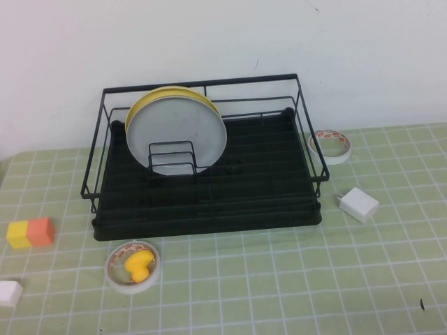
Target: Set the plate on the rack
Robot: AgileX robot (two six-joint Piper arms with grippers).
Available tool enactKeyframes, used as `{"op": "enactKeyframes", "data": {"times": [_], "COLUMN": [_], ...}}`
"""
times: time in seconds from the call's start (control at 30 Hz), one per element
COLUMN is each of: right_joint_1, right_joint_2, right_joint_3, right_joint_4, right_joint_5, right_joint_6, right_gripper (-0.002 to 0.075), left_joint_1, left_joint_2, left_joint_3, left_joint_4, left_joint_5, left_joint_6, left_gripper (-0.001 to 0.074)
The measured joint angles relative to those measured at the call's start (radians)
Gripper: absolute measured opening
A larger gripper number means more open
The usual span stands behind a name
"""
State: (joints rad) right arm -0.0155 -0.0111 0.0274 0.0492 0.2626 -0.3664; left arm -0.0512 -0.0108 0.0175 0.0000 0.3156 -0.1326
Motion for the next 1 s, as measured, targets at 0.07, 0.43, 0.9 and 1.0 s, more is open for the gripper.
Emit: {"op": "enactKeyframes", "data": {"times": [0.07,0.43,0.9,1.0], "right_joint_1": [0.0,0.0,0.0,0.0], "right_joint_2": [0.0,0.0,0.0,0.0], "right_joint_3": [0.0,-0.002,-0.007,-0.007], "right_joint_4": [0.004,-0.095,-0.133,-0.133], "right_joint_5": [0.002,0.064,0.083,0.083], "right_joint_6": [0.002,0.329,0.442,0.442], "right_gripper": [-0.0002,-0.0002,-0.0002,-0.0002], "left_joint_1": [0.0,0.0,0.0,0.0], "left_joint_2": [0.0,0.0,0.0,0.0], "left_joint_3": [0.0,0.0,0.0,0.0], "left_joint_4": [0.0,0.0,0.0,0.0], "left_joint_5": [0.0,0.0,0.0,0.0], "left_joint_6": [0.0,0.0,0.0,0.0], "left_gripper": [-0.0001,-0.0001,-0.0001,-0.0001]}}
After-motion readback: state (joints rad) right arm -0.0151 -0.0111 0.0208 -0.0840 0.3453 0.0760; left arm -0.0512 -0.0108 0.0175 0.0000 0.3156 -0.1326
